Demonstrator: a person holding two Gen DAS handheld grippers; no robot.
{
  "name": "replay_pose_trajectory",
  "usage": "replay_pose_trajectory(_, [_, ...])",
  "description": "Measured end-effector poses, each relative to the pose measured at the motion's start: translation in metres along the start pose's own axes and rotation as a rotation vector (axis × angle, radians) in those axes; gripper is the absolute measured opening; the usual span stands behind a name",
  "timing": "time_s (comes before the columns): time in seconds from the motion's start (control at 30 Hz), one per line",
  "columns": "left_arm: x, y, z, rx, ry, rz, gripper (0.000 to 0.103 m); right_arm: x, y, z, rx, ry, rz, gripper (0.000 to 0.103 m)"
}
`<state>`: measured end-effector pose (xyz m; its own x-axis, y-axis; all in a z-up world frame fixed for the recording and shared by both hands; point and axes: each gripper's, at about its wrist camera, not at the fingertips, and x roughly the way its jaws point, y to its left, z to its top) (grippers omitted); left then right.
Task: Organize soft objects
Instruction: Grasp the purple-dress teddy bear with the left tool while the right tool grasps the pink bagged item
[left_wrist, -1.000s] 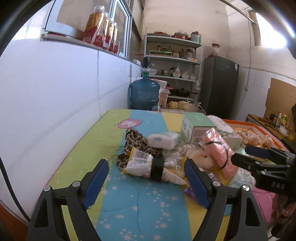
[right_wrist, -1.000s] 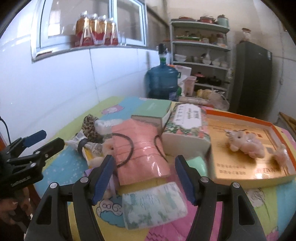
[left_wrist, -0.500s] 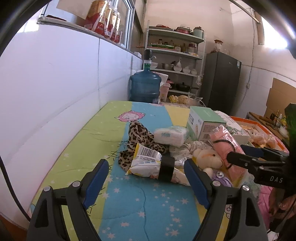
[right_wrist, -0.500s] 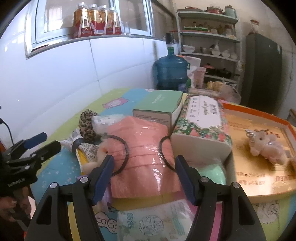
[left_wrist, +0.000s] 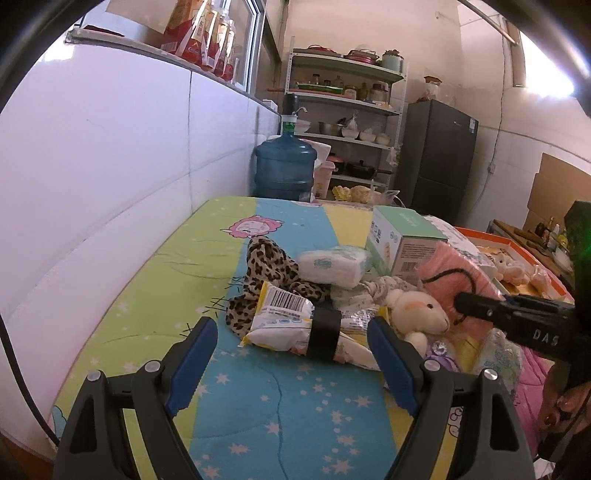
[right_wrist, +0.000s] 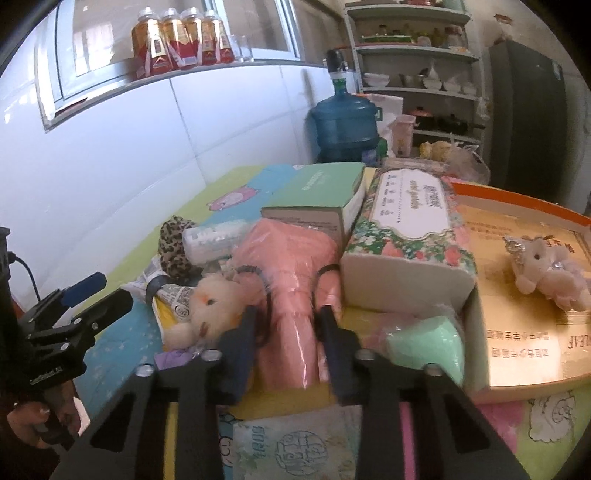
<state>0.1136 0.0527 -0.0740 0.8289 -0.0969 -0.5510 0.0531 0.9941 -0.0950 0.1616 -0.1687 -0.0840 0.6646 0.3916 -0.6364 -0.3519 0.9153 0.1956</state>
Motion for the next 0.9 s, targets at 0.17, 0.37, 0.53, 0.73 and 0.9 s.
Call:
replay_pose_trajectory(0.17, [-0.002,-0.002,0.000,0.000,0.000,-0.008,0.083,-0.021,0.003,0.002,-0.003,-0.064,-0.015,0.020])
replay_pose_trajectory(0.37, [-0.007,-0.022,0.001,0.035,-0.004,-0.087,0.083,-0.045,0.005,0.002,0.003,-0.125,-0.028,0.019])
replay_pose_trajectory(0.53, [-0.004,-0.051,0.002,0.104,0.002,-0.142,0.083,-0.059,0.005,0.002,0.019,-0.157,-0.031,0.019])
replay_pose_trajectory(0.73, [0.014,-0.072,0.002,0.130,0.054,-0.209,0.069,-0.071,0.000,-0.002,0.036,-0.170,-0.038,0.019])
replay_pose_trajectory(0.9, [0.031,-0.078,0.000,0.125,0.107,-0.215,0.069,-0.074,-0.001,-0.005,0.044,-0.175,-0.037,0.019])
